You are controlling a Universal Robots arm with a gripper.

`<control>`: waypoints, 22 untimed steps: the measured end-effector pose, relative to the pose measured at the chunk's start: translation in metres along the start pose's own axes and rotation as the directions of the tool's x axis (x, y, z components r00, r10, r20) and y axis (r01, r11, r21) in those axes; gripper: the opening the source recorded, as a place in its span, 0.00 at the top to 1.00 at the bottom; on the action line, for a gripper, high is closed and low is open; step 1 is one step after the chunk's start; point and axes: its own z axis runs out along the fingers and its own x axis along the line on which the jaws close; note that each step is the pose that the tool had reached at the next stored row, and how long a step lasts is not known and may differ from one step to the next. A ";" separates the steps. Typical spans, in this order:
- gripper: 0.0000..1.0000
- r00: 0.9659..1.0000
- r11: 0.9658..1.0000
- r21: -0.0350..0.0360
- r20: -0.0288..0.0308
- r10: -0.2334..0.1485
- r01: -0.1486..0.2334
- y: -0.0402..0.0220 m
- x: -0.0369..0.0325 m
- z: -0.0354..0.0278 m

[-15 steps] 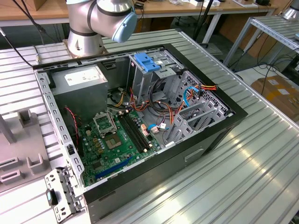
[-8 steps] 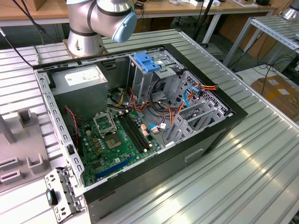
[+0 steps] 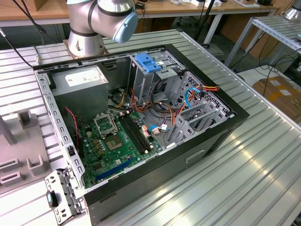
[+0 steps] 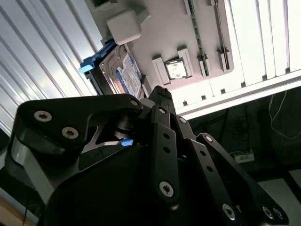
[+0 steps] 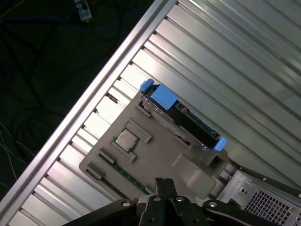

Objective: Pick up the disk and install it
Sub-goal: 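Pick up the disk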

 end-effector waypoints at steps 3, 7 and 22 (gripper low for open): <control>0.89 1.000 1.000 -0.001 -0.001 -0.028 0.028 0.0000 0.0000 0.0000; 0.89 0.998 0.998 -0.002 -0.003 -0.062 0.062 0.0000 0.0000 0.0000; 0.89 0.979 0.979 -0.006 -0.008 -0.202 0.202 0.0000 0.0000 0.0000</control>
